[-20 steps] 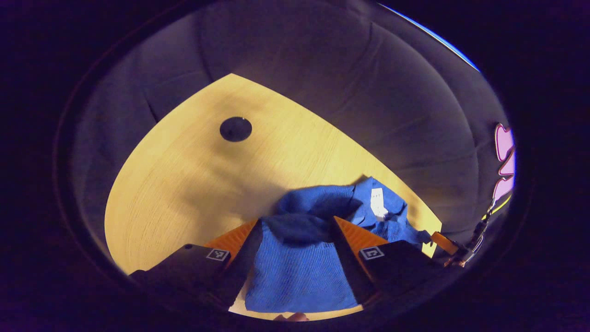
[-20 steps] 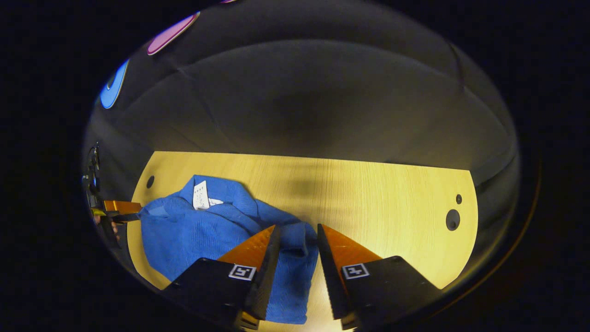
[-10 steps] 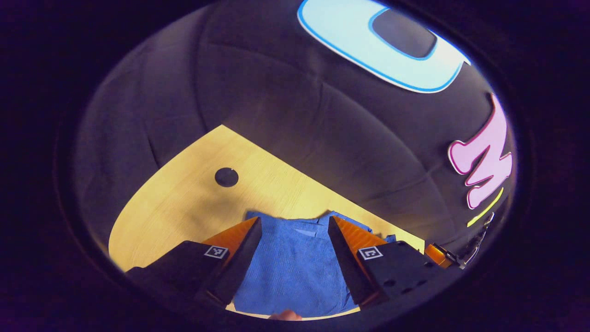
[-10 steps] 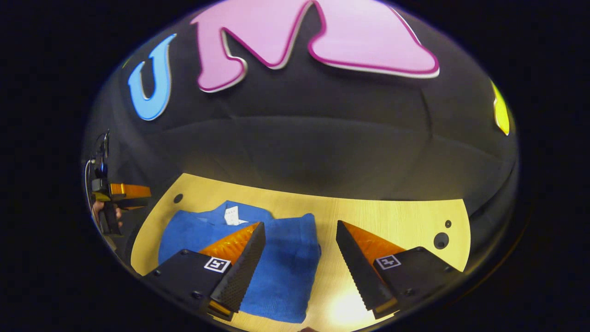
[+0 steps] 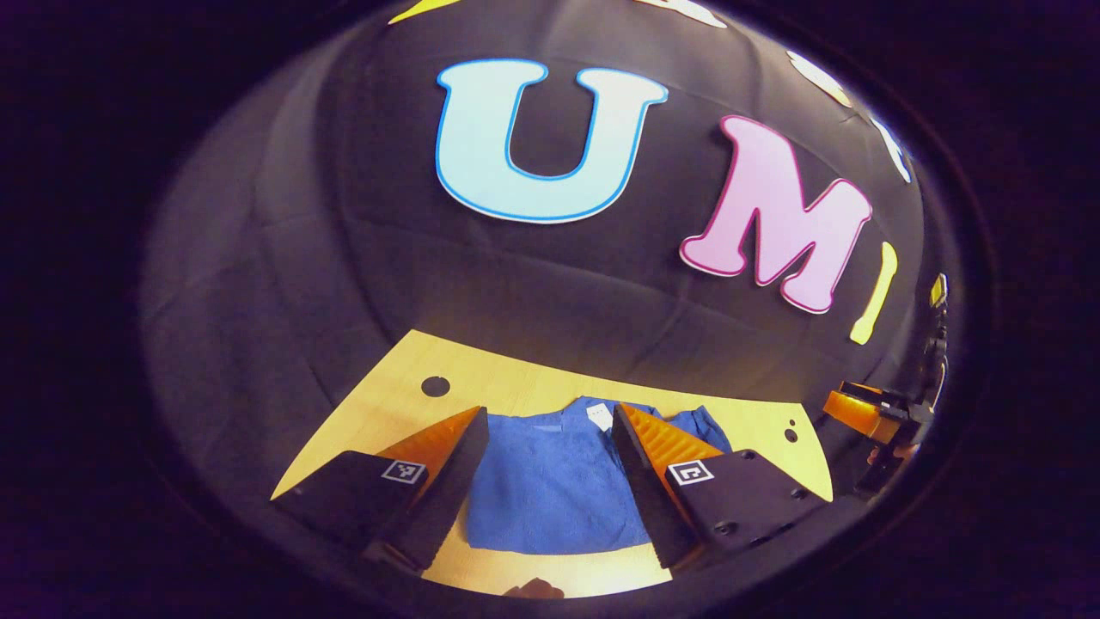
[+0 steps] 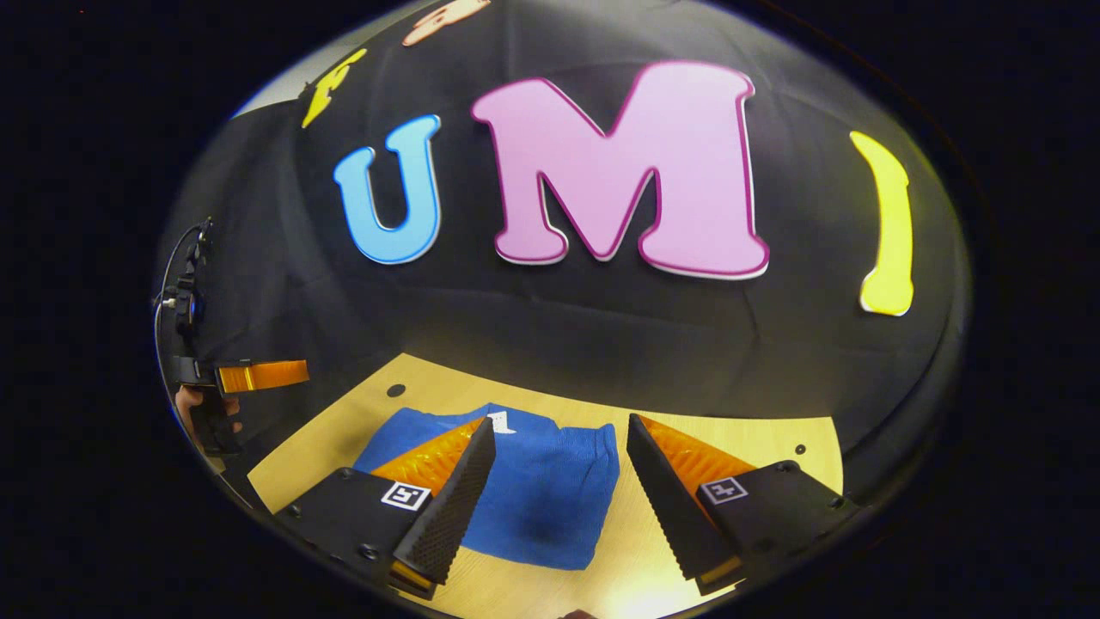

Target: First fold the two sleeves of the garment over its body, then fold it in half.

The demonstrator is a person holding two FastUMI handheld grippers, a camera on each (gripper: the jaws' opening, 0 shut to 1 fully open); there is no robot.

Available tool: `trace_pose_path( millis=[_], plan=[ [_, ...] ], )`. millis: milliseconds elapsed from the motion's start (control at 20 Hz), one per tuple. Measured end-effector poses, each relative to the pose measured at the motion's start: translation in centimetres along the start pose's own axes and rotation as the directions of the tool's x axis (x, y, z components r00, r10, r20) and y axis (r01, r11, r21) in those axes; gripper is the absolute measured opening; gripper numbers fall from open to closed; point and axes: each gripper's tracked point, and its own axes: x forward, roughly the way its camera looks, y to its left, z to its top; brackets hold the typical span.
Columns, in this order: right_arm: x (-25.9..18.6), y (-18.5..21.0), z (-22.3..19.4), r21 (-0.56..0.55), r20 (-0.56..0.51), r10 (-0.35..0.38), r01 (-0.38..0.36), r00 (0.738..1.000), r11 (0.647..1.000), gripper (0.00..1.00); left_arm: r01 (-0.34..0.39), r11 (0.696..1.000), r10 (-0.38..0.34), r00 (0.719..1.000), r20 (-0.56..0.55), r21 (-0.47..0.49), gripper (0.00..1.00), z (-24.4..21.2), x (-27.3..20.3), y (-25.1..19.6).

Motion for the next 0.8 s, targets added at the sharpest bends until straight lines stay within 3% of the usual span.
trace_pose_path(
  millis=[200, 350, 450, 550, 700, 800],
  plan=[
    [-8.3, 2.2, 2.5, -0.111, 0.143, -0.075, 0.092, 0.987, 0.99, 0.98, -0.03, 0.999, 0.027, 0.993, 0.115, 0.026, 0.85, 0.3, -7.1, -1.7],
    [-14.5, 4.6, 3.2, -0.106, 0.214, -0.113, 0.139, 0.97, 0.985, 0.97, -0.044, 0.996, 0.027, 0.979, 0.201, 0.081, 0.84, 0.7, -12.5, -1.9],
    [-18.1, 6.5, 3.8, -0.061, 0.259, -0.129, 0.15, 0.957, 0.987, 0.98, -0.047, 0.991, 0.01, 0.959, 0.284, 0.125, 0.84, 1.5, -15.8, -2.3],
    [-21.7, 7.8, 4.9, -0.033, 0.318, -0.145, 0.164, 0.937, 0.986, 0.97, -0.037, 0.991, -0.017, 0.921, 0.388, 0.131, 0.84, 2.5, -18.8, -3.1],
    [-26.0, 9.0, 5.3, -0.017, 0.365, -0.172, 0.191, 0.915, 0.981, 0.96, 0.006, 0.99, -0.07, 0.891, 0.448, 0.142, 0.84, 1.4, -22.5, -4.7],
    [-28.1, 10.3, 5.7, 0.005, 0.39, -0.16, 0.171, 0.907, 0.985, 0.96, 0.006, 0.99, -0.072, 0.882, 0.466, 0.143, 0.8, 0.6, -24.7, -5.4]
  ],
)
